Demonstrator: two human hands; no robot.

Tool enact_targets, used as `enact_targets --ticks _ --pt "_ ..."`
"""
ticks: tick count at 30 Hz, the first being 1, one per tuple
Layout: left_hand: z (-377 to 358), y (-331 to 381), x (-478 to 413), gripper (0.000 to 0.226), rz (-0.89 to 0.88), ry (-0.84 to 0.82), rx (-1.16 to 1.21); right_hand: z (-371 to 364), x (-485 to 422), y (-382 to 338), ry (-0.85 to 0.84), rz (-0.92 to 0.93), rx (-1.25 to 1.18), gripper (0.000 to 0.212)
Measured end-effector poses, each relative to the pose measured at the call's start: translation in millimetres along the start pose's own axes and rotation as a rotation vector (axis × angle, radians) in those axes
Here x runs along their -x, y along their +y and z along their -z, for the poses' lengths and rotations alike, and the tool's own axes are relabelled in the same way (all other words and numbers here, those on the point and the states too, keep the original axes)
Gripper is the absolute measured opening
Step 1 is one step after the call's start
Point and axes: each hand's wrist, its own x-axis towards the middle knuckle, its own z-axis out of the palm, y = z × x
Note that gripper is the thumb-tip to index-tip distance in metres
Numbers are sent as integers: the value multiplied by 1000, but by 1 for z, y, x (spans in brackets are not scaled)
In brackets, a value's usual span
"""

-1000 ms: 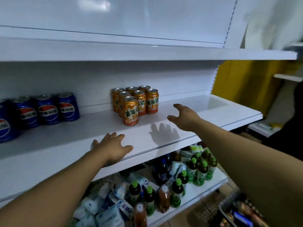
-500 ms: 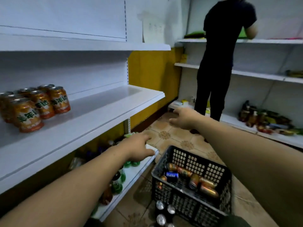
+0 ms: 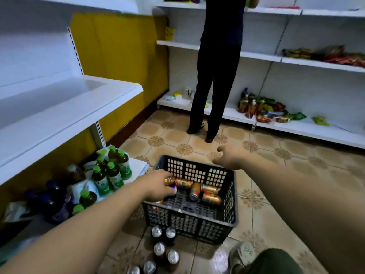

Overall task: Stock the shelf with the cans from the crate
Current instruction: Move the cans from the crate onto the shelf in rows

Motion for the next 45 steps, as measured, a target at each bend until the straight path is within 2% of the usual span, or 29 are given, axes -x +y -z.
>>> enact_targets --ticks 6,10,14,18,25,28,32,35,40,42,45 --pt "-33 -25 -104 69 78 -110 42 -61 -90 24 -158 -27 -16 56" --pt "-68 -46 -192 66 136 -173 98 -115 -170 41 -287 -50 -77 66" --pt "-109 -67 -278 63 187 -241 196 -176 -246 61 -335 -97 -121 65" --pt "-155 -90 -361 71 218 -293 271 -241 -315 75 -363 -144 -175 60" --pt "-237 -123 -449 76 230 -365 293 -359 -391 80 -433 -205 -235 61" --pt "-267 -136 -467 76 240 -393 353 -402 -409 75 -355 -247 -239 61" --pt "-297 -147 -478 79 248 -437 425 -432 -420 63 -228 -232 -72 84" --pt "-310 -151 -476 78 256 -434 437 -440 -419 52 -195 -249 -44 88" --pt "-303 -144 -454 76 284 -447 494 -446 -378 27 -308 -170 -409 53" --pt "-290 -139 -438 70 265 -449 520 -434 -359 24 -249 -183 -568 40" --pt "-257 -130 -405 75 240 -429 600 -385 -331 14 -165 -256 -861 37"
